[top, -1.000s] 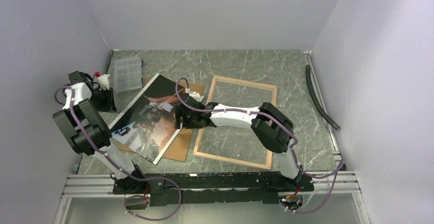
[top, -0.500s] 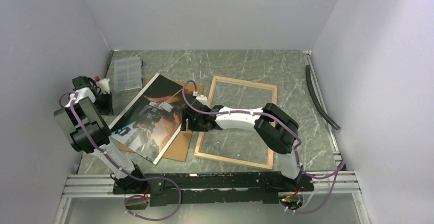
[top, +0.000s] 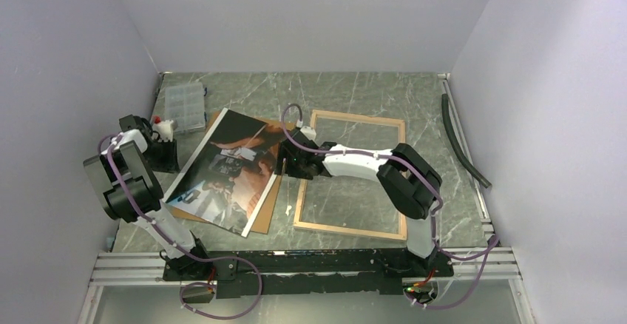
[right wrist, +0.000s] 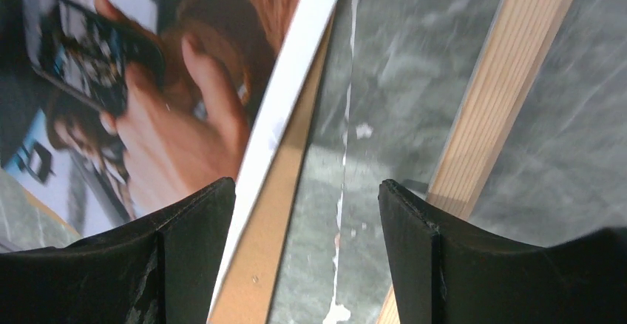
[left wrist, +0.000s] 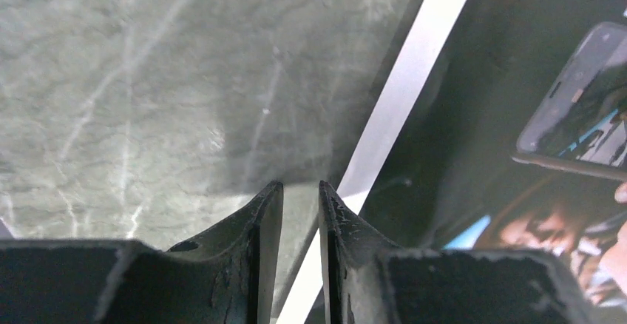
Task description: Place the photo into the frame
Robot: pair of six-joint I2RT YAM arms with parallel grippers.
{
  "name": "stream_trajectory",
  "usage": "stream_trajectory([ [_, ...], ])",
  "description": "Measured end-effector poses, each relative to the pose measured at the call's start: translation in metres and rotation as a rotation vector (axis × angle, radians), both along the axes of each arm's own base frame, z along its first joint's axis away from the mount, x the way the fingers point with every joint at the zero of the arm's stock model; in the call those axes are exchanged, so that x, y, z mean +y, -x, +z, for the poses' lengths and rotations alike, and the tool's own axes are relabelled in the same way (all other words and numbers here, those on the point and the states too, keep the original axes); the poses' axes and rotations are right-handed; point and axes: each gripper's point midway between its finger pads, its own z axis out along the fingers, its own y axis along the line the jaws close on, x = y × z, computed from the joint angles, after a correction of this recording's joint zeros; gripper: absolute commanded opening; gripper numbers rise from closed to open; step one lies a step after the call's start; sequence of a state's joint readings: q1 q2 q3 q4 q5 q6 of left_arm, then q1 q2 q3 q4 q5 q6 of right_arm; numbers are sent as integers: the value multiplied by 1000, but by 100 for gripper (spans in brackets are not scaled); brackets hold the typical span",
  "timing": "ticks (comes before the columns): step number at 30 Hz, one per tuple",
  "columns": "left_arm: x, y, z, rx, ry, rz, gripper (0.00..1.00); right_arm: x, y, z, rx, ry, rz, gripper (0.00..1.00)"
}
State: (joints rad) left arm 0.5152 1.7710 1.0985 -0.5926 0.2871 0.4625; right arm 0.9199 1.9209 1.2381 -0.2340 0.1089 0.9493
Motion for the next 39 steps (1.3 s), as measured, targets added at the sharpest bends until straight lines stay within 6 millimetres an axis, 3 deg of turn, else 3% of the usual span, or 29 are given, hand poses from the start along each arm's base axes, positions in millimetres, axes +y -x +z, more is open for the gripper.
stream_trajectory([
  [5,-10,13,0,24,26,-19,30,-4,-39,6,-22,-24,-65,75],
  [11,-18,17,-1,36,54,-29,28,-6,-66,-1,-11,-45,-117,75],
  [21,-37,14,-2,28,43,-89,28,23,-75,0,7,-158,-119,71],
  [34,-38,10,-3,12,20,-104,26,23,-74,2,21,-251,-140,63],
  [39,-39,8,-3,6,9,-115,25,26,-70,12,12,-273,-124,63],
])
